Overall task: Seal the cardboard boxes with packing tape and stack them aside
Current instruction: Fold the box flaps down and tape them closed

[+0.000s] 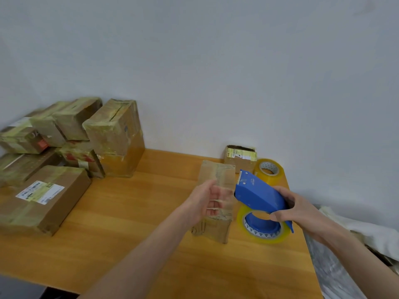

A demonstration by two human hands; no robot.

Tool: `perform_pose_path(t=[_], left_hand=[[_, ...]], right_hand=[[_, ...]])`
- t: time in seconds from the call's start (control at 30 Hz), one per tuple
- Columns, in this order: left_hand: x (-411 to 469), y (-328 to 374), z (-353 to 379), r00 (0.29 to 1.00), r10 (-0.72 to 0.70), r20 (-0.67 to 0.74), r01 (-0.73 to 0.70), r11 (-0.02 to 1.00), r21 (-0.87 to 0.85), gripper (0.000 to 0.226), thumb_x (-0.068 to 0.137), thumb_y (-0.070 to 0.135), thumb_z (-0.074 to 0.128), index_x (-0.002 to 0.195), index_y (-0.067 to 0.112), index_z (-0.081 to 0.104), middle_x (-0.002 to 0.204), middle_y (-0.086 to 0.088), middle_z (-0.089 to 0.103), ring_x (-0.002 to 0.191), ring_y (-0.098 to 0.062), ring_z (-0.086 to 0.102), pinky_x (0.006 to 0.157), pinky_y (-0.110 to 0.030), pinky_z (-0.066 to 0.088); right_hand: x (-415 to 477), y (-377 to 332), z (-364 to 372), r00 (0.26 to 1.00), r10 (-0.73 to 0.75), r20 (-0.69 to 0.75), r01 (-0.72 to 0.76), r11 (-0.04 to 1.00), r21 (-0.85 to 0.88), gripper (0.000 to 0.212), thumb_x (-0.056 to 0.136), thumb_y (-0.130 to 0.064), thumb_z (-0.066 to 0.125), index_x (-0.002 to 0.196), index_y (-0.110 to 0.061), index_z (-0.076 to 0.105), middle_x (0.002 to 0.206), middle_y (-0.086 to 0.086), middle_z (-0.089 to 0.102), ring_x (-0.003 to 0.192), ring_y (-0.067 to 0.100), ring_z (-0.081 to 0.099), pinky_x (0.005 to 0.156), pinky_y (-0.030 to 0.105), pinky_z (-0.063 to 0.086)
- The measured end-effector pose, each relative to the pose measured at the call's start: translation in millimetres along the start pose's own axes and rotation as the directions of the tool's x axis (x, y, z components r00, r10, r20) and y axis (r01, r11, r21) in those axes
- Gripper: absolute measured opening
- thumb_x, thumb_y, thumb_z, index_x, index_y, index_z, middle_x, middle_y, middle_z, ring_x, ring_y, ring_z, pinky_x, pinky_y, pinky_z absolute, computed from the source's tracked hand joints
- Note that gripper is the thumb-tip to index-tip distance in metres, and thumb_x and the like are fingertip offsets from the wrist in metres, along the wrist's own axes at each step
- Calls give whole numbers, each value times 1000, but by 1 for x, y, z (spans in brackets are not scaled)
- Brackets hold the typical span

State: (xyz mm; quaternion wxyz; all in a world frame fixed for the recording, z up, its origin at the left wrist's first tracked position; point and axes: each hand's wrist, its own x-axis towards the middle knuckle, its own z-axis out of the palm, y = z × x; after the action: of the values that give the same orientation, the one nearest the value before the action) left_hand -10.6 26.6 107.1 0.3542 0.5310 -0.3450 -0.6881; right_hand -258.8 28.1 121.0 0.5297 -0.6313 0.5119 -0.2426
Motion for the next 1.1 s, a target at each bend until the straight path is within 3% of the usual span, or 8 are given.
perform_pose_path(t=[0.1, 0.2, 0.3, 0.47, 0.67, 0.83, 0.97, 1.1], left_hand=[[-1, 1, -4, 999, 26, -38, -21, 990, 139, 43, 96, 49, 48, 93, 15, 74, 88, 1, 73, 67, -10, 60, 65, -24, 49], [0, -2, -7, 998, 60, -32, -51, 972, 228, 23, 88, 32, 68, 96, 11, 73, 91, -2, 75, 67, -8, 62, 63, -21, 52], [2, -4, -11, 996, 59, -61, -45, 977, 208, 17, 83, 18, 75, 96, 8, 75, 89, -5, 75, 67, -8, 64, 63, -21, 54], [5, -5, -14, 980, 86, -177, -34, 960, 280, 14, 83, 22, 74, 86, 8, 75, 73, -1, 73, 67, -12, 61, 61, -22, 51], [5, -5, -22, 972, 98, -212, -12, 928, 372, 13, 87, 20, 70, 88, 7, 73, 73, -2, 72, 64, -6, 65, 65, -22, 58], [-9, -3, -28, 985, 96, -142, -45, 945, 325, 15, 89, 16, 68, 78, 5, 70, 65, -1, 69, 60, -9, 66, 61, -21, 58], [-16, 4, -57, 962, 140, -236, -46, 930, 363, 15, 87, 17, 69, 88, 2, 70, 74, -6, 72, 65, -12, 69, 67, -26, 60], [-20, 6, -81, 946, 173, -276, -54, 919, 391, 17, 87, 17, 70, 85, 0, 71, 69, -5, 71, 64, -12, 68, 62, -25, 58]], right_hand=[[0, 0, -1, 1000, 8, 11, -7, 999, -35, 76, 41, -38, 79, 114, -30, 62, 107, -2, 66, 95, 13, 67, 79, 30, 57], [-1, 1, 1, 1000, 18, 22, -17, 997, -69, 77, 40, -38, 79, 115, -30, 61, 106, -4, 67, 95, 13, 67, 80, 31, 57], [-3, 0, 2, 999, 10, 33, -7, 996, -84, 77, 40, -37, 80, 115, -31, 61, 106, -3, 67, 94, 12, 67, 82, 33, 57], [-2, -6, 10, 998, -21, 54, 32, 975, -220, 80, 50, -37, 78, 123, -46, 48, 114, -12, 59, 96, 4, 64, 76, 23, 55], [1, -13, 18, 992, -92, 92, 124, 878, -462, 85, 50, -56, 69, 130, -50, 40, 117, -23, 55, 104, 4, 58, 86, 29, 54], [-3, -19, 19, 983, -127, 135, 177, 859, -481, 76, 54, -53, 68, 123, -57, 37, 115, -26, 55, 103, 4, 58, 84, 29, 55], [-11, -12, 6, 986, -126, 109, 165, 830, -532, 68, 56, -51, 68, 118, -61, 42, 106, -28, 59, 98, 2, 59, 79, 27, 54], [-20, -6, -10, 995, -64, 75, 96, 805, -586, 64, 68, -30, 80, 109, -60, 42, 102, -25, 60, 91, -5, 59, 76, 24, 54]])
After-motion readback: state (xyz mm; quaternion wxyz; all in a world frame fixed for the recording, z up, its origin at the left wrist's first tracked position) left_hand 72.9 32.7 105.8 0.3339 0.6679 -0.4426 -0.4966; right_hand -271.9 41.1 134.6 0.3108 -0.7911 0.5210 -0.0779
